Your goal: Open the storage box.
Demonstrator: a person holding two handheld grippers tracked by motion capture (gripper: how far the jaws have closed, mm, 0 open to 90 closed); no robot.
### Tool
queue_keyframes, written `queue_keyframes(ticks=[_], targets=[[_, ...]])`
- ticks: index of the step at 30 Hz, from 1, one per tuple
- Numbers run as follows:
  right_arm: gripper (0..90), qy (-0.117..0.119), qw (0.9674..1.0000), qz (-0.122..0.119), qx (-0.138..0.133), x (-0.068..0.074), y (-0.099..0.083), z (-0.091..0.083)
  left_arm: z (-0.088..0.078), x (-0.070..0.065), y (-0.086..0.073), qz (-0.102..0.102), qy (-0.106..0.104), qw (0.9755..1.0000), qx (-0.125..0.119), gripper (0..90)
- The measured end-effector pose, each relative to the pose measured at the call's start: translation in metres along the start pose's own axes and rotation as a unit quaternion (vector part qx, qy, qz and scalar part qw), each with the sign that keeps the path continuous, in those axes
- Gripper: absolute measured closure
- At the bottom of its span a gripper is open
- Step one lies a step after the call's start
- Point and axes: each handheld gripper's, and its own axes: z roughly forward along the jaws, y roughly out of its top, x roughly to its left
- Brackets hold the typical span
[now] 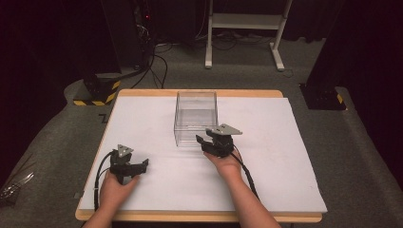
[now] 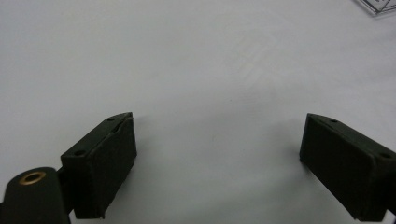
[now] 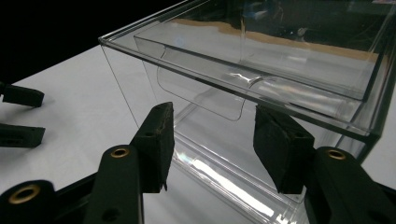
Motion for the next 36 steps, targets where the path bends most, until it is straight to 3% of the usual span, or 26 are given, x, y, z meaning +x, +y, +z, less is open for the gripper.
queue_keyframes(ticks=[9, 22, 36], targets=[[60.3, 0.014, 0.9998, -0.011, -0.001, -0.003, 0.004, 0.005, 0.000, 0.000, 0.000, 0.000, 0.000, 1.0000, 0.000, 11.3], [67.6, 0.015, 0.9998, -0.016, 0.000, -0.005, 0.004, 0.008, 0.000, 0.000, 0.000, -0.001, 0.000, 1.0000, 0.000, 11.3], [78.0, 0.044, 0.9988, -0.022, -0.006, -0.014, -0.002, 0.002, 0.000, 0.000, 0.000, -0.001, 0.000, 1.0000, 0.000, 11.3]])
